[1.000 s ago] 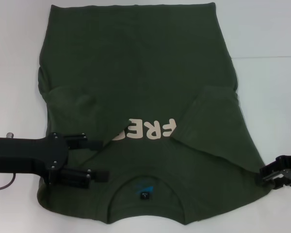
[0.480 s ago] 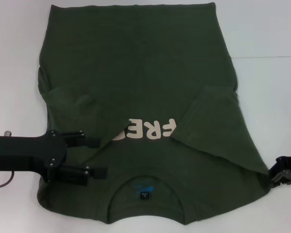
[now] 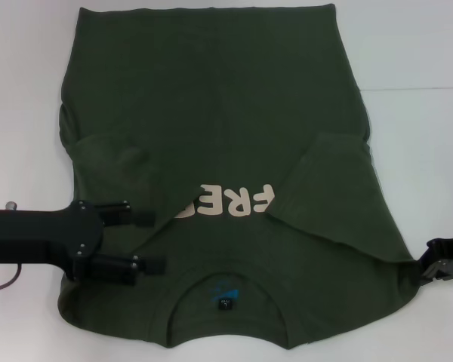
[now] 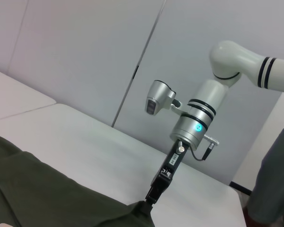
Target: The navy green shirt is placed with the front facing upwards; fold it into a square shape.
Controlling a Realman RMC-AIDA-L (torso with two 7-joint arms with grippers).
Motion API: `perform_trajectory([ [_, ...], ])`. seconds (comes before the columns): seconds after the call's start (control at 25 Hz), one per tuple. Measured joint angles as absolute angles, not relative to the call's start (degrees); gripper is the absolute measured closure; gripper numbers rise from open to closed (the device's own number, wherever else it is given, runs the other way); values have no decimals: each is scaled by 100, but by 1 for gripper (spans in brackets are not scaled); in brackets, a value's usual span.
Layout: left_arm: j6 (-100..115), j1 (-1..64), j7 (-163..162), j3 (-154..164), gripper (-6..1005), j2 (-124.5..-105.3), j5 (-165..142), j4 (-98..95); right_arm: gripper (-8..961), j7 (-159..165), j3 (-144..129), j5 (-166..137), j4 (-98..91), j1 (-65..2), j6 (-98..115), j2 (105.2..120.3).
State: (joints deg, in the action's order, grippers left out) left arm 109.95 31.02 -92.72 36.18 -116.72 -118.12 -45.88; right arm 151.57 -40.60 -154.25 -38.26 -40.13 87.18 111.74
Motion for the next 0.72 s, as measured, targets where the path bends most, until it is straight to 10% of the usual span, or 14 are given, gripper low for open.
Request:
perform_trajectory([
  [0.72,10716,2900,-11069,2666,50,-11535,-11920,-4643,914,14643,-4000,-14911,-5402,-3412,9917,11488],
])
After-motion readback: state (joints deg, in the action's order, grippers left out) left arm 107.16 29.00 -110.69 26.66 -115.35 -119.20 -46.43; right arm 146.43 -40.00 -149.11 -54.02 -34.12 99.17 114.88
